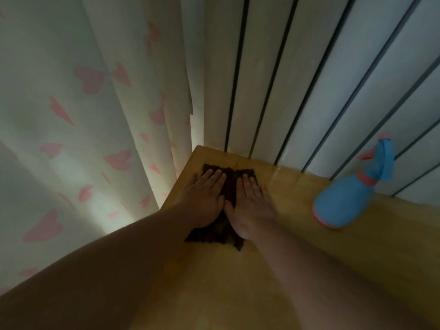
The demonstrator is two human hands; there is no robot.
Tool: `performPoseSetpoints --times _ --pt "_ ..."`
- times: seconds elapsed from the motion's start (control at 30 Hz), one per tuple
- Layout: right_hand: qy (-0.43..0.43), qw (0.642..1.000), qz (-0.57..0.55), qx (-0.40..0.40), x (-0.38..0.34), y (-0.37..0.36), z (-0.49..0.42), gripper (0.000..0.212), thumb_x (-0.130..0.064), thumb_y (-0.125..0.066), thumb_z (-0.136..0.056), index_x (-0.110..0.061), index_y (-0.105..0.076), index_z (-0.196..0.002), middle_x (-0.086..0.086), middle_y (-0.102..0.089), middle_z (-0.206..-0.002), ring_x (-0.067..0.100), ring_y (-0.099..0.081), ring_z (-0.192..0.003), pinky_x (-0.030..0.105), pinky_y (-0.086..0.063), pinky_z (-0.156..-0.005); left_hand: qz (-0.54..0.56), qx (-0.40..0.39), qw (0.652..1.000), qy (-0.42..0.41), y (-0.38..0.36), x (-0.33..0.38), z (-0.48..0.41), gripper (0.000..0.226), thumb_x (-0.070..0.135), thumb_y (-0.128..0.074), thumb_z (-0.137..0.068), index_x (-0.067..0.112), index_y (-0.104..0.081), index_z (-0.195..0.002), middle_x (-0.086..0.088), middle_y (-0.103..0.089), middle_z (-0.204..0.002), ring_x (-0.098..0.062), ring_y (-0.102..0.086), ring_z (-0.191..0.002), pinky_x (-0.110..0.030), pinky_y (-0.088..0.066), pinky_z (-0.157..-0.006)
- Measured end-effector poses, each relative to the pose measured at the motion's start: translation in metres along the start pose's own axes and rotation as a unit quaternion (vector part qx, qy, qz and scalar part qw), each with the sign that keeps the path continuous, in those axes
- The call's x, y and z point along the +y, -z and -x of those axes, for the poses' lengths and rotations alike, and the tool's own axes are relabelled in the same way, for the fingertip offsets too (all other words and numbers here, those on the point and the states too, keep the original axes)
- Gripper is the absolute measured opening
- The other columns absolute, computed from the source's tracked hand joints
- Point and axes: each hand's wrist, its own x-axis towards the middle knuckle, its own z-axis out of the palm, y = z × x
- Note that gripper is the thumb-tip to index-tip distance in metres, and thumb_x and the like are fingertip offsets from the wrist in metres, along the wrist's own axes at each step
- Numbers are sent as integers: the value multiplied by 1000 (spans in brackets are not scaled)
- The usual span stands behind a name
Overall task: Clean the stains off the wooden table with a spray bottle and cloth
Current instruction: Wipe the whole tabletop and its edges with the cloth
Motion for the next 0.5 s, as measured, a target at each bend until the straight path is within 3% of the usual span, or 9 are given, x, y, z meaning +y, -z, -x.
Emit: performPoseSetpoints --times 0.13,0.5 --pt "-3 1000 9 8 14 4 -41 78 -61 -6 -94 -13 9 -153 4 12 -161 17 12 -148 42 4 -120 -10 -1 1000 5 4 -7 -36 61 44 -14 -103 21 1 -158 0 3 -166 -17 6 -152 -47 6 -122" --pt "10 999 13 41 11 8 -90 78 -61 -8 -94 -12 2 -154 5 2 -162 19 4 -149 40 2 -120 -25 39 999 9 8 -35 -75 61 45 -15 -103 22 -5 -158 1 -5 -166 -18 -1 -152 -47 5 -121"
